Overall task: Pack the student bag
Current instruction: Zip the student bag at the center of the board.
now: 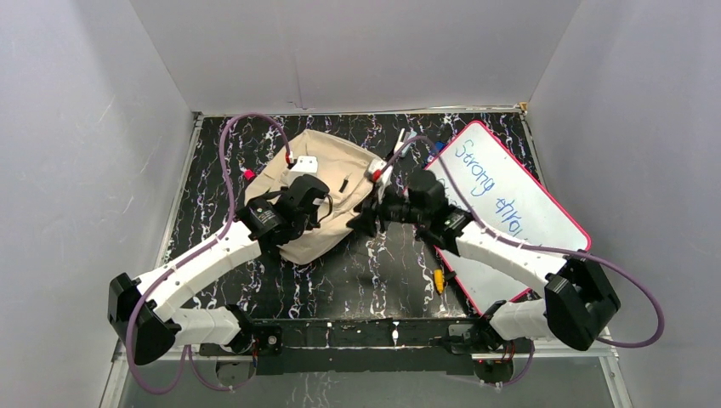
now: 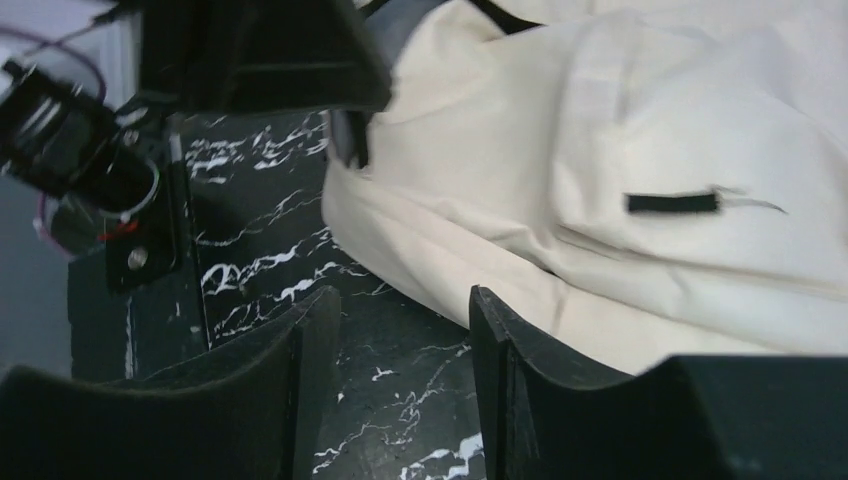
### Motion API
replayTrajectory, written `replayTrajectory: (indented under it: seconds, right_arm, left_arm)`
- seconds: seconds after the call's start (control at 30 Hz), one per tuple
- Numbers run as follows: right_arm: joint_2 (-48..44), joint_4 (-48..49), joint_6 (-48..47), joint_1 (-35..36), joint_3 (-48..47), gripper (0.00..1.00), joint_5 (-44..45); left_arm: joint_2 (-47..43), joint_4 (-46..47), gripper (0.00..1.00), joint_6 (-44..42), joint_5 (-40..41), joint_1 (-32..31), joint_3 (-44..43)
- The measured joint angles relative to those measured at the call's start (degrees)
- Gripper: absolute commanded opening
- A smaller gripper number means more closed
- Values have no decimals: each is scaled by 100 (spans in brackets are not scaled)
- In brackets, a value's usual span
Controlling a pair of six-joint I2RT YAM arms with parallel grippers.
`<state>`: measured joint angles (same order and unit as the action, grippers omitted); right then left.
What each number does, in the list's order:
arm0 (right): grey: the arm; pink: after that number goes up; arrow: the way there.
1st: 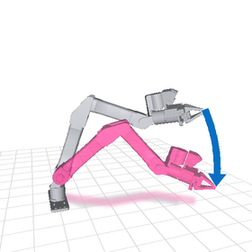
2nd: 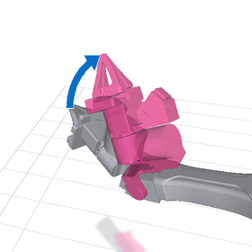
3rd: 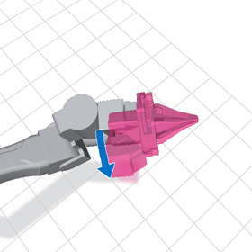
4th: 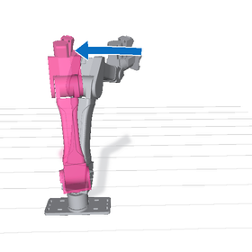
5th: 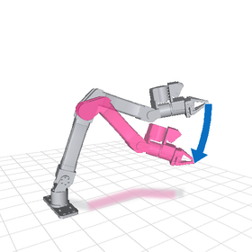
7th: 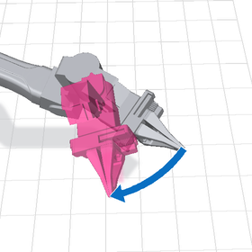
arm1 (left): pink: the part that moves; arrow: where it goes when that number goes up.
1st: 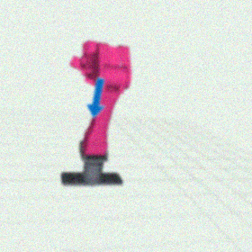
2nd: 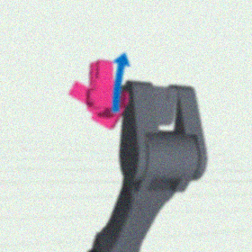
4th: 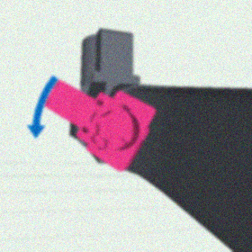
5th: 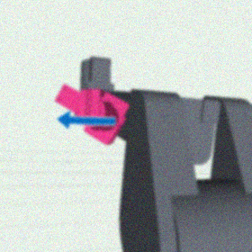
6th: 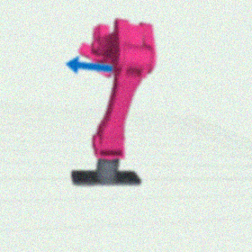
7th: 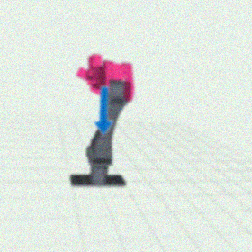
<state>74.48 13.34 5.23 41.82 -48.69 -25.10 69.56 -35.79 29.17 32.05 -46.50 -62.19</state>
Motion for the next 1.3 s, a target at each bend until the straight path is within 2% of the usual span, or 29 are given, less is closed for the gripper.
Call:
replayTrajectory:
  seconds: [0.1,0.23,0.43,0.63,0.9,1.3]
  right_arm:
    - [7,525,-684,435,380,61,-199]
    - [201,1257,-968,577,470,60,-323]
    - [918,2503,-903,968,470,60,4]
    - [1497,3338,-704,1401,470,62,599]
    - [1888,3980,-317,1482,470,55,1309]
    - [2317,4391,116,1561,581,49,1469]
  left_arm:
    - [-44,166,0,-37,-120,7,74]
    - [-197,424,0,-68,-273,9,293]
    - [-358,592,0,20,-293,17,476]
    - [-378,584,0,232,-240,22,476]
    - [-380,570,0,387,-190,22,476]
    - [-422,553,0,452,-146,22,476]
